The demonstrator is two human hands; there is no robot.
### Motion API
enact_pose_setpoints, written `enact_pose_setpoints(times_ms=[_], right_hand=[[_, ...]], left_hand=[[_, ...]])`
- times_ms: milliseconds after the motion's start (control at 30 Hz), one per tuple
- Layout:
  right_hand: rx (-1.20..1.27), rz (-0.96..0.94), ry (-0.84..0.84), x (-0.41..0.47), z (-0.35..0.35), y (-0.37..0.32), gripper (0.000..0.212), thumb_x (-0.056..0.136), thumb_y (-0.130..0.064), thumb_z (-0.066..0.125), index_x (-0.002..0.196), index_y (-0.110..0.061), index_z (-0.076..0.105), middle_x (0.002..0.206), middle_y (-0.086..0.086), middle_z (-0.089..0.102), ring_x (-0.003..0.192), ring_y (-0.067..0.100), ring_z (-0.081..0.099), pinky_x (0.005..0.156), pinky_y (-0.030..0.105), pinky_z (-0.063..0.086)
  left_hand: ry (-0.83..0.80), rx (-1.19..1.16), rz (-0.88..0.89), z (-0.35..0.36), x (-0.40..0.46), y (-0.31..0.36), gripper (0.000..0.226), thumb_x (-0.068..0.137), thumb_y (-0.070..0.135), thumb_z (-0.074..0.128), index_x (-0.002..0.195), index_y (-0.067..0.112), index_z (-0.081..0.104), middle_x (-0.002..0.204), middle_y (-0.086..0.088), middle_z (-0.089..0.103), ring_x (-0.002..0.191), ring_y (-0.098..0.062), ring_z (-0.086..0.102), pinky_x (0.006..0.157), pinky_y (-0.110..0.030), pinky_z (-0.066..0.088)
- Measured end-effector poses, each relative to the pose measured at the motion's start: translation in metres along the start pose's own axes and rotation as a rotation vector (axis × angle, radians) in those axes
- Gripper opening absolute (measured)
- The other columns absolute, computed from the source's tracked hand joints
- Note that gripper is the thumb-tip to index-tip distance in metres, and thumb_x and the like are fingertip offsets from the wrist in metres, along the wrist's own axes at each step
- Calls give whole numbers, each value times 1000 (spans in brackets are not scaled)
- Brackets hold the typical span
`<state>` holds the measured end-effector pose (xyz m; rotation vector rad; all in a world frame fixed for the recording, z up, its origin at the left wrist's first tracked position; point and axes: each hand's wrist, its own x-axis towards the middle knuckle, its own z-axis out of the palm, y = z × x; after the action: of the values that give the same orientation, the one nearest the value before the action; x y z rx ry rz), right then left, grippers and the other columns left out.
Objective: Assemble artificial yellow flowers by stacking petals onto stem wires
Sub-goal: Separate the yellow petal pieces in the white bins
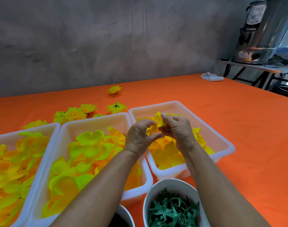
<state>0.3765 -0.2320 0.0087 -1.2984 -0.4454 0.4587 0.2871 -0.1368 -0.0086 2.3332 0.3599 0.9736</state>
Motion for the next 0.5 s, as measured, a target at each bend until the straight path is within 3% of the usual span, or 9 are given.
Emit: enact_pose_setpoints(times_ms=[100, 167, 267, 333, 433, 500], right_hand=[[-100, -38, -79, -2, 3, 0, 22, 86, -25, 66, 68, -14, 59, 64, 4, 64, 57, 8, 62, 59, 22, 48], [-123, -55, -77, -3, 3, 1, 17, 85, -25, 67, 72, -16, 62, 70, 3, 66, 66, 8, 61, 64, 23, 46], [-163, -125, 26, -1, 0, 3, 10, 81, -13, 72, 74, -13, 65, 70, 3, 63, 64, 4, 56, 60, 17, 42], [-231, -161, 13, -1, 0, 4, 7, 77, -7, 75, 80, -5, 69, 67, 0, 62, 58, -2, 54, 56, 11, 41], [-339, -173, -95, -4, 2, 6, 20, 73, -2, 77, 93, -1, 71, 81, 8, 66, 70, 11, 58, 64, 18, 47], [-390, -194, -139, -5, 3, 5, 25, 73, -2, 77, 97, -4, 71, 87, 8, 66, 74, 15, 57, 63, 19, 48]], left_hand=[[36, -30, -22, 1, -1, -2, 14, 80, 6, 71, 94, 5, 72, 84, -13, 70, 74, -28, 63, 69, -32, 48], [104, -106, -55, 0, -2, -4, 10, 81, -2, 66, 86, 3, 72, 75, -13, 69, 65, -19, 59, 64, -31, 47], [157, -221, -133, -1, -2, -3, 8, 80, -5, 66, 84, 0, 71, 76, -17, 70, 70, -13, 58, 68, -38, 51], [186, -297, -174, -1, 0, -4, 6, 81, -7, 65, 84, -2, 69, 76, -16, 69, 69, -11, 58, 68, -35, 51], [210, -499, -234, -4, 1, -3, 12, 80, -11, 63, 89, -2, 66, 82, -11, 67, 71, -2, 61, 70, -22, 51], [195, -583, -262, -6, 1, -2, 15, 81, -13, 62, 92, -3, 65, 85, -12, 67, 76, -6, 63, 74, -23, 52]])
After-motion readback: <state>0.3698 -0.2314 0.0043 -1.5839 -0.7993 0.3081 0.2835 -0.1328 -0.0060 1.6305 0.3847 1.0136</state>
